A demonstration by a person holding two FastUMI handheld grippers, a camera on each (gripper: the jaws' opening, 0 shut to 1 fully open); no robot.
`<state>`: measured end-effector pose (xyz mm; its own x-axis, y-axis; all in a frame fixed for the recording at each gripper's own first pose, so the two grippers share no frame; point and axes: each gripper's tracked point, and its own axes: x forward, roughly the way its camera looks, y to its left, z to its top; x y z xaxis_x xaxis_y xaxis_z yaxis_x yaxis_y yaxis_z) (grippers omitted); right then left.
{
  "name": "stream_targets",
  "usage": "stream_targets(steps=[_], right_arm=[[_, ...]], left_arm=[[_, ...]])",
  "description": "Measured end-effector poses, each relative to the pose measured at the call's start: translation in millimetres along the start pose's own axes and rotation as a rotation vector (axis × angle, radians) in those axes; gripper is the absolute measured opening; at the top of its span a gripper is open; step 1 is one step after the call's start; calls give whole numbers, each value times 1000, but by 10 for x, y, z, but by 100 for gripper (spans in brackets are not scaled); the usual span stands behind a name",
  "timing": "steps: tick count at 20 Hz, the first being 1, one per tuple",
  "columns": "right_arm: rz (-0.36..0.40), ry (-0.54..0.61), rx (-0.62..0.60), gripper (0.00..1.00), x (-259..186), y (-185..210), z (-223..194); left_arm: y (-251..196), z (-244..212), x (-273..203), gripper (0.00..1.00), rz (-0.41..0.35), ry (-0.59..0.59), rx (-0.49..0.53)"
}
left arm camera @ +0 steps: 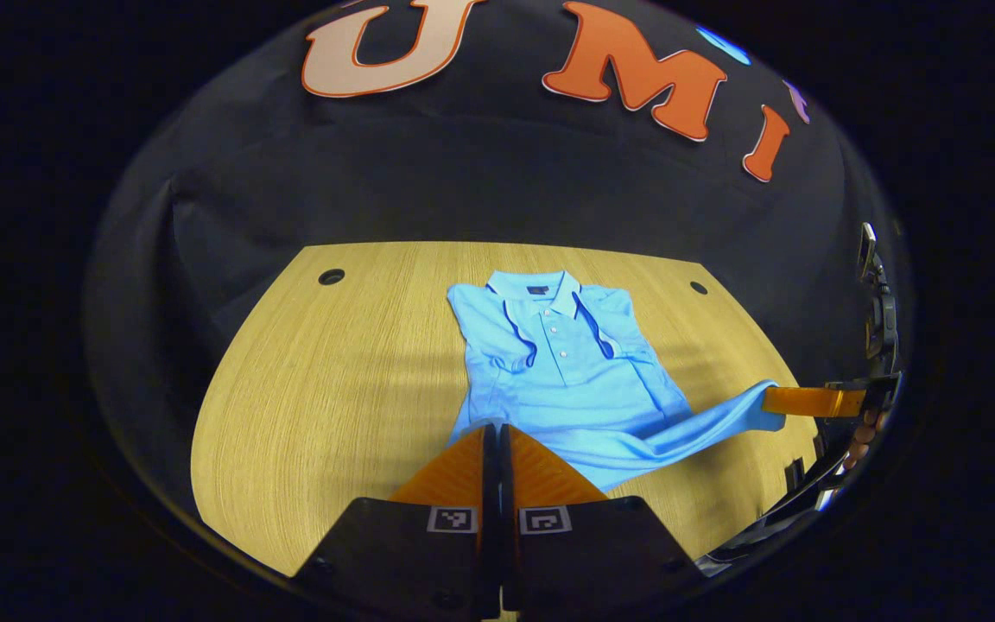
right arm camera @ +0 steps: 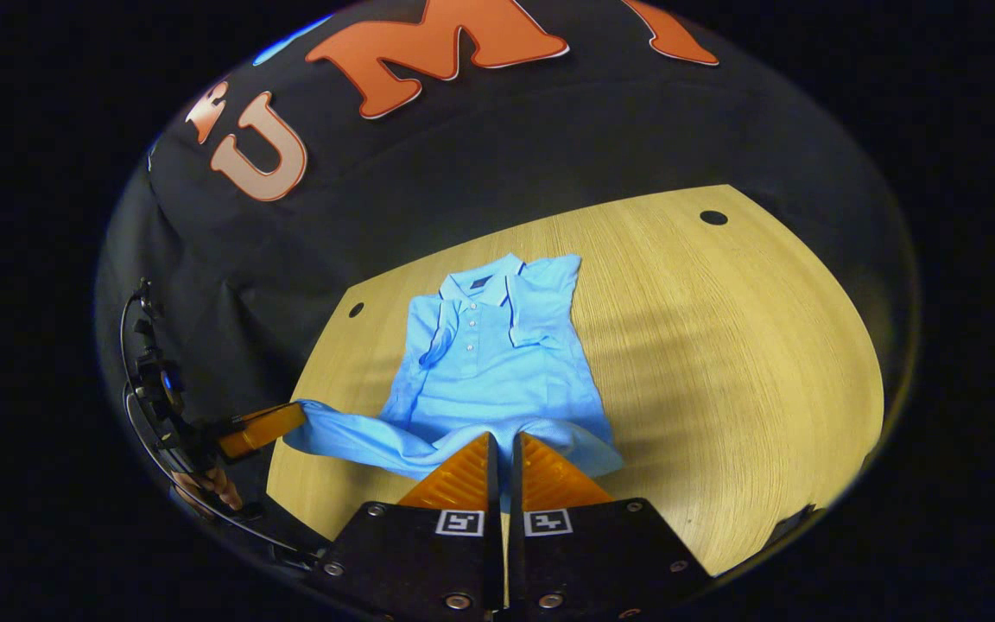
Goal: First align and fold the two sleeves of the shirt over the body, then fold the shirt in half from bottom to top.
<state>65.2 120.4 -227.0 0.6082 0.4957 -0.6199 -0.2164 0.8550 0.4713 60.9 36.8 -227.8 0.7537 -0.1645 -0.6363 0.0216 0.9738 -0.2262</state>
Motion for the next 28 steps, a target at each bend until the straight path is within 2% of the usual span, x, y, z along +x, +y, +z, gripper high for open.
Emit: stream_targets(steps=[5, 11, 16, 19, 20, 21, 23, 24, 25, 26, 27, 28], right_arm=[[-46, -8, -21, 2, 394, -23, 517], [-108, -5, -62, 2, 1012, -168, 1160], [-151, 28, -91, 2, 1709, -370, 1587], [-151, 36, -22, 3, 2061, -422, 1734], [-150, 31, 18, 9, 2111, -435, 1776], [-145, 24, 43, 16, 2152, -435, 1808], [-190, -19, 12, 56, 2150, -568, 1888], [-208, -36, -13, 63, 2073, -589, 1927], [-217, -49, -28, 73, 2010, -591, 1951], [-219, -63, -39, 77, 1952, -574, 1965], [-220, -77, -51, 85, 1868, -561, 1975], [-227, -91, -67, 88, 1788, -556, 1985]], left_arm=[[145, 573, 505, 4, -24, -38, -4], [376, 1181, 1355, 4, -52, -55, -41], [594, 1363, 2091, 4, -47, -23, -41], [695, 1464, 2411, 5, -13, -3, -110], [697, 1460, 2515, 8, -21, 14, -145], [712, 1517, 2484, 26, -19, 12, -167], [773, 1593, 2391, 60, 2, -19, -153], [778, 1609, 2342, 78, 1, -20, -141], [782, 1648, 2263, 88, -3, -30, -126], [768, 1680, 2179, 96, -1, -39, -103], [750, 1713, 2082, 99, 2, -51, -75], [709, 1742, 1985, 99, 5, -63, -47]])
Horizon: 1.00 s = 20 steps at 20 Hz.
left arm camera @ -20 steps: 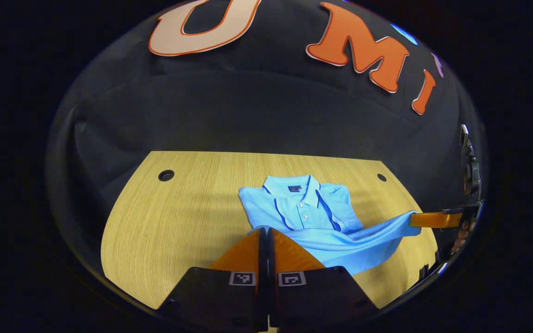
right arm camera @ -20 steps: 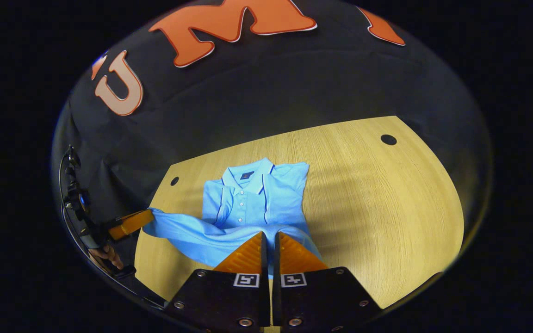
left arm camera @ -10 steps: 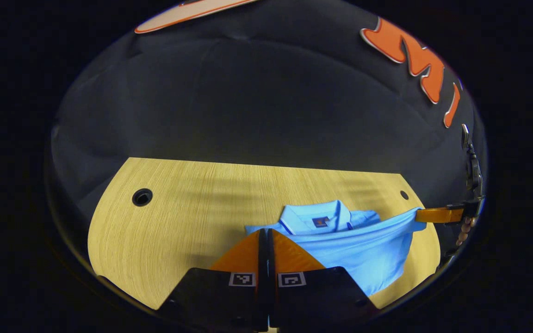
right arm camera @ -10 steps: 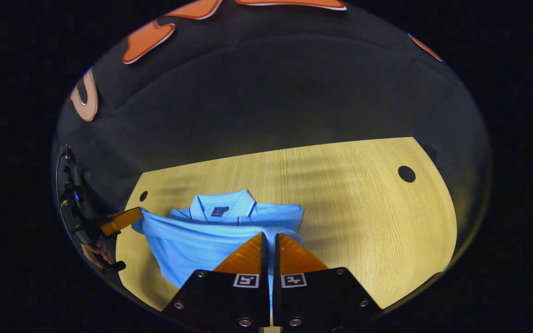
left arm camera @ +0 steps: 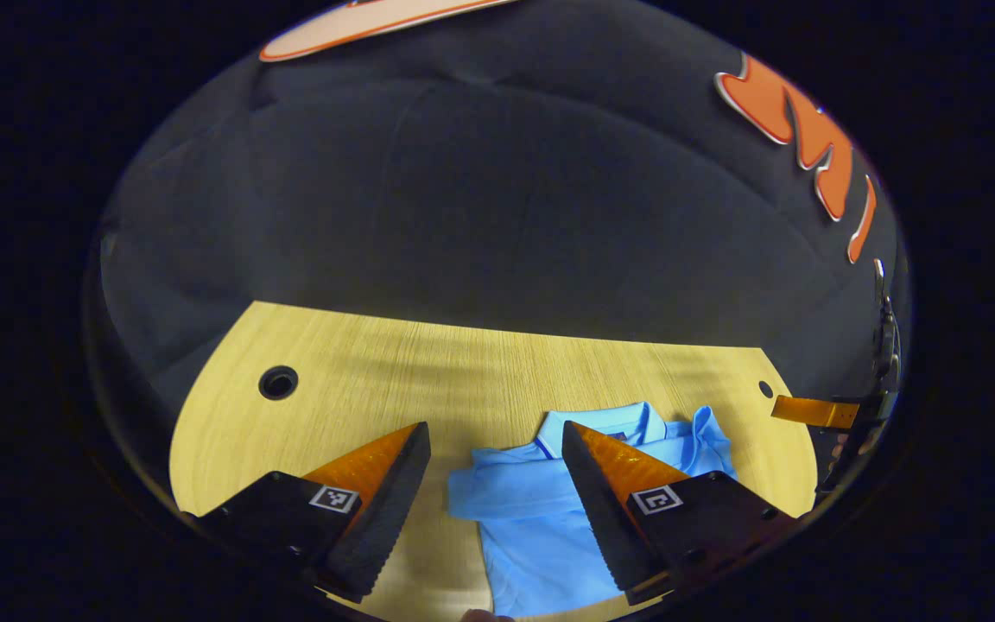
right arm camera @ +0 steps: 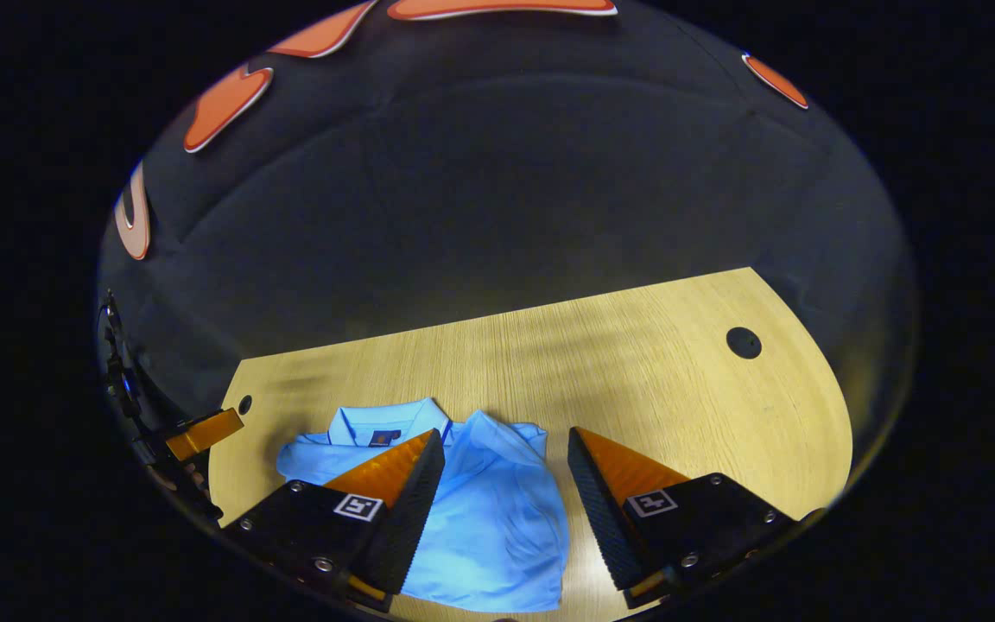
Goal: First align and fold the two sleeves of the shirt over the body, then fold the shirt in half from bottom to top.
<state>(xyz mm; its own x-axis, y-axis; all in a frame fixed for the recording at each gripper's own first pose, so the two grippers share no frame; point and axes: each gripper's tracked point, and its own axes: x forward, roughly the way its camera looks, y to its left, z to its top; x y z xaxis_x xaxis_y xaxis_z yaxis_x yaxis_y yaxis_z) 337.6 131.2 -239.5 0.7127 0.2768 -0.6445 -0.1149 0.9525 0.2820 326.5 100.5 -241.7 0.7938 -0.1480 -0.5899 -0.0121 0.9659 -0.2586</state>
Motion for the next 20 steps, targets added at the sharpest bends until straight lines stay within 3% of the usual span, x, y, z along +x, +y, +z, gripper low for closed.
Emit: stream_targets(steps=[4, 8, 11, 20], right_arm=[[-9, -63, -80, 97, -438, 18, -17], [-64, -187, -222, 98, -974, -38, 95], [-81, -289, -304, 98, -1470, 48, 206], [-8, -481, -288, 99, -2932, 282, 14]], left_arm=[[-240, 119, -499, 100, -4, -69, 79], [-501, 277, -1089, 99, 23, -182, 173], [-780, 397, -1669, 100, 7, -263, 186], [-1411, 543, -3441, 99, 9, -608, 262]])
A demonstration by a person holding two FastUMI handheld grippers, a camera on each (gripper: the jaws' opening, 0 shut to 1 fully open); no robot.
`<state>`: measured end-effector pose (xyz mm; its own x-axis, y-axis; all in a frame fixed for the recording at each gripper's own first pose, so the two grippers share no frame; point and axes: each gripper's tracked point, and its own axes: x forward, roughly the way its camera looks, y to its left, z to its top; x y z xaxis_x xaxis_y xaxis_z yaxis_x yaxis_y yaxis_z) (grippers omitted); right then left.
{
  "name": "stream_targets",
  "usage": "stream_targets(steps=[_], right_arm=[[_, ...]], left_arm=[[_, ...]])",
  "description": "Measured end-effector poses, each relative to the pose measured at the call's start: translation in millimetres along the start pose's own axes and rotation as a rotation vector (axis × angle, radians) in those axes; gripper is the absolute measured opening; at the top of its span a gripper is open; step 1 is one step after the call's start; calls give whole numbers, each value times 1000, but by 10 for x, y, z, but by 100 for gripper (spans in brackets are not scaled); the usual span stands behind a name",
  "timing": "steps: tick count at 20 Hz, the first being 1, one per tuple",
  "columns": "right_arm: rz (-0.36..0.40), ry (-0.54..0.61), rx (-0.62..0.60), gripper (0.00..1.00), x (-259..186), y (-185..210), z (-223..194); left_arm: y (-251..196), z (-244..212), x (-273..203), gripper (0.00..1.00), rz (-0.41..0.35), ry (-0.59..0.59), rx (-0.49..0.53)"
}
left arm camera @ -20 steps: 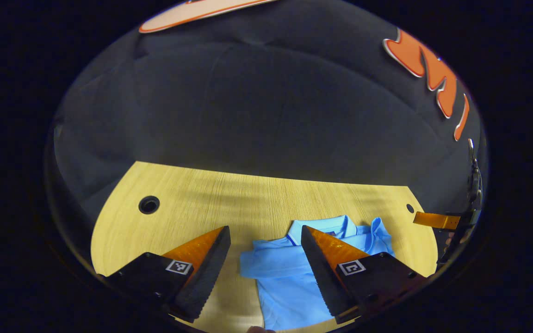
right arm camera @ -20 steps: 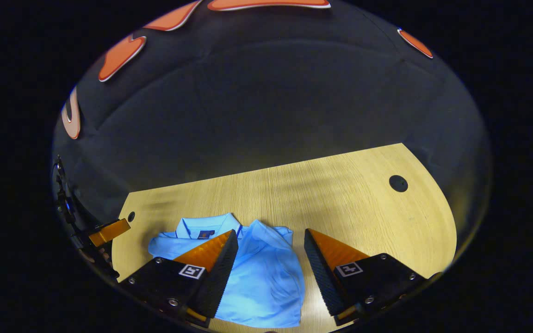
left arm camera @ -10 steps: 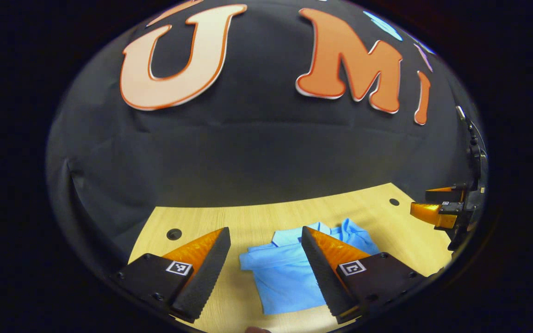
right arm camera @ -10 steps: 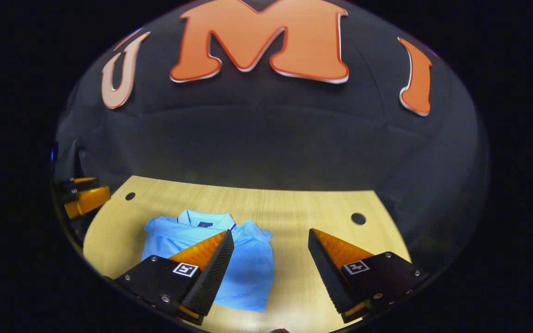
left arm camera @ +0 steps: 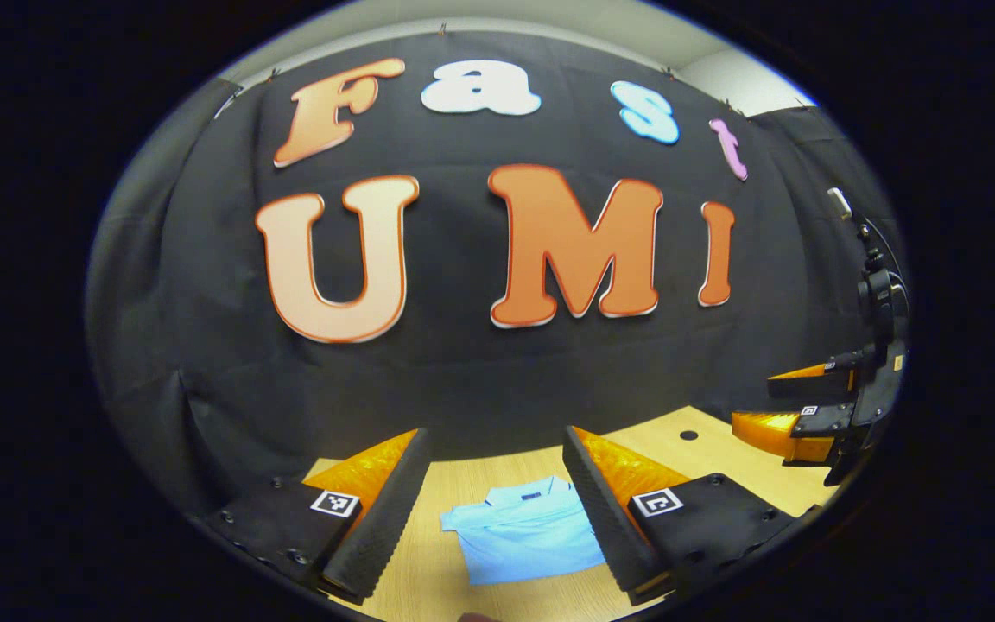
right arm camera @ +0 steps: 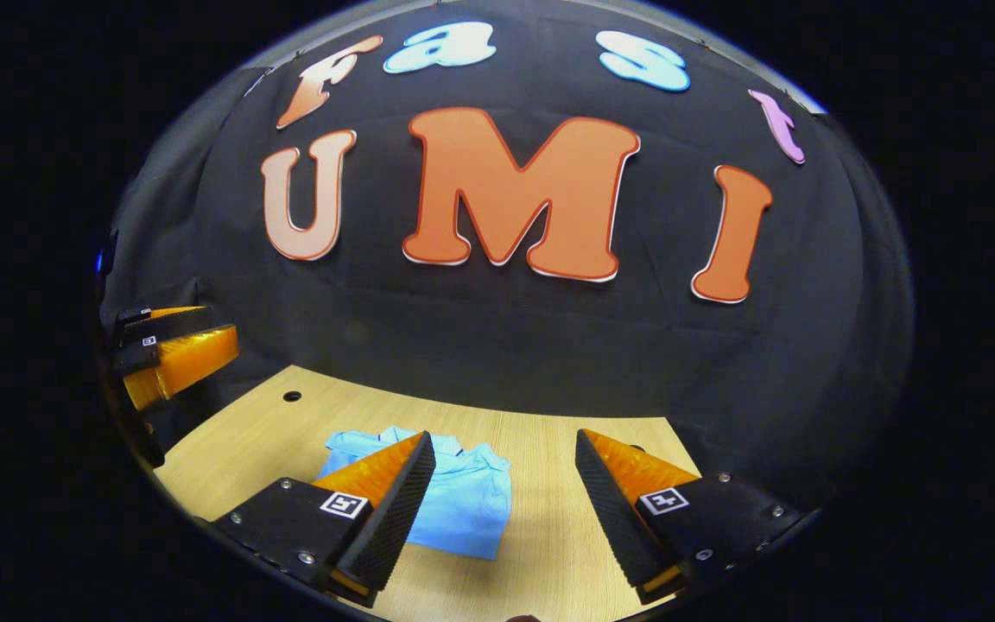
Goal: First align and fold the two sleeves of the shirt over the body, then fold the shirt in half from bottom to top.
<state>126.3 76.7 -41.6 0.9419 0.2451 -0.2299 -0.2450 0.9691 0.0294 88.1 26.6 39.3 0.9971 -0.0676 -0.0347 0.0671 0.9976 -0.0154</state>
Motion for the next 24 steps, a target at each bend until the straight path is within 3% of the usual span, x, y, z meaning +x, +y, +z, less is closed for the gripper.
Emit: stream_targets(steps=[5, 10, 15, 24], right_arm=[[14, -67, -7, 98, -563, 33, 137], [56, -169, -28, 98, -950, 159, 387], [66, -225, -21, 98, -1185, 245, 504], [27, -238, -30, 99, -1266, 83, 608]], left_arm=[[-111, 283, -760, 97, 8, -94, 6], [-358, 492, -1187, 99, 14, -159, -1], [-394, 625, -1359, 98, 35, -226, 7], [-367, 774, -1487, 97, 42, -234, -14]])
